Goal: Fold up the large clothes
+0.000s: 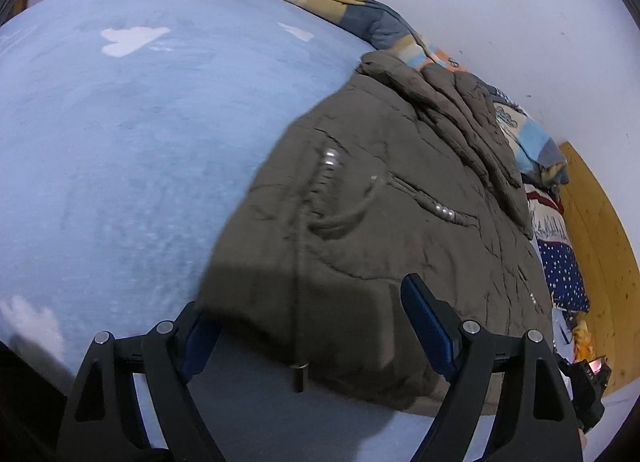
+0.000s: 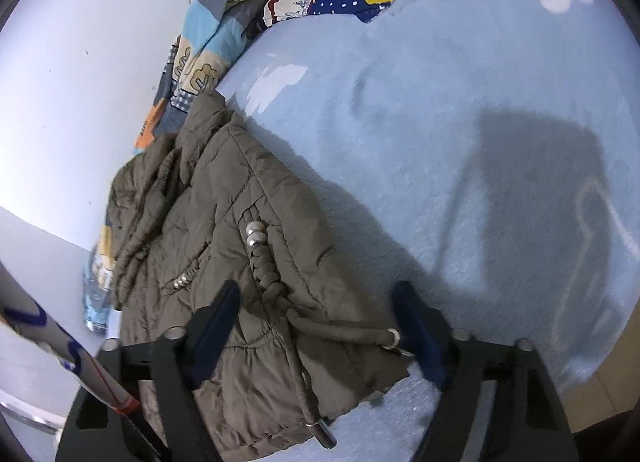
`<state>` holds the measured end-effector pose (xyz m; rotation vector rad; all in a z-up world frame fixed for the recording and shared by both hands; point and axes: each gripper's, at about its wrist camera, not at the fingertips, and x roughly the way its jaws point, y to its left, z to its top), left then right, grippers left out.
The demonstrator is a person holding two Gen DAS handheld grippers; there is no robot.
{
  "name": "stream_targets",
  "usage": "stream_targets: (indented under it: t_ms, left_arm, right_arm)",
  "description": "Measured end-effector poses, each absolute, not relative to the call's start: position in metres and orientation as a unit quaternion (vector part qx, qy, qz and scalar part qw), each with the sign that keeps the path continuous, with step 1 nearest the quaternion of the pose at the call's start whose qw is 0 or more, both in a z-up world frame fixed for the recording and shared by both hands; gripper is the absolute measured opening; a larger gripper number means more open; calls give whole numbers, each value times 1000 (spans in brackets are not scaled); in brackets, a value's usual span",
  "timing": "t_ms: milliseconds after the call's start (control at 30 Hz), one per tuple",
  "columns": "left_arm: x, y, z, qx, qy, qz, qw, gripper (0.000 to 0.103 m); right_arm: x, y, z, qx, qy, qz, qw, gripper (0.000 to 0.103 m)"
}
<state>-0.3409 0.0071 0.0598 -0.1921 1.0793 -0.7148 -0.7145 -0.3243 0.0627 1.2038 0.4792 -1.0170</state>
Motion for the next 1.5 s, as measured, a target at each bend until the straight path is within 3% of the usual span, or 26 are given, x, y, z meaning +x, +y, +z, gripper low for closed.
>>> stream_targets:
  t_ms: [133,233,367,500,533,600,633,1033,1167,1267,1367,1433,1467,1500]
  left_arm:
    - [-344,-6,61,-75,493,-355,791,82]
    - [-346,-12,64,-55,478,-361,799,71]
    - [-342,-10,60,-35,479,-348,805,55]
    - [-345,-12,59,-12,468,-348,812,55]
    - [-345,-13,59,-7,466,-347,814,55]
    - [-347,-14,58,1,464,-344,817,55]
    - [-348,-15,58,6,462,-342,818,55]
    - [-346,-18,56,12,460,-339,820,60]
    - [-347,-19,56,12,460,-339,820,61]
    - [-347,-19,56,12,460,-339,821,62]
    - [-347,-19,56,14,460,-339,821,62]
    - [-348,-19,57,18,458,-338,822,62]
    - [-349,-20,57,21,456,-338,823,62]
    - [-350,-20,57,26,454,-337,824,62]
  right_arm:
    - [-707,-323,57,552,212,-410,694,67]
    - [-681,-315,56,543,236,-358,722,65]
    - [-665,-310,63,494,264,-378,737,38]
    - [-656,-305,66,464,280,-401,739,36]
    - [-654,-305,67,460,282,-405,738,36]
    - [-657,-307,62,473,284,-409,727,55]
    - [-661,-311,56,489,282,-410,716,58]
    - [-708,-315,58,556,188,-440,679,61]
    - [-705,-322,48,585,173,-408,680,80]
    - [-688,-319,49,595,178,-356,698,82]
    - [-676,-310,51,609,166,-310,711,73]
    - [-675,-305,56,595,171,-317,718,51]
    - [-674,-305,56,586,180,-329,718,35]
    - [-673,-306,55,582,187,-337,716,33]
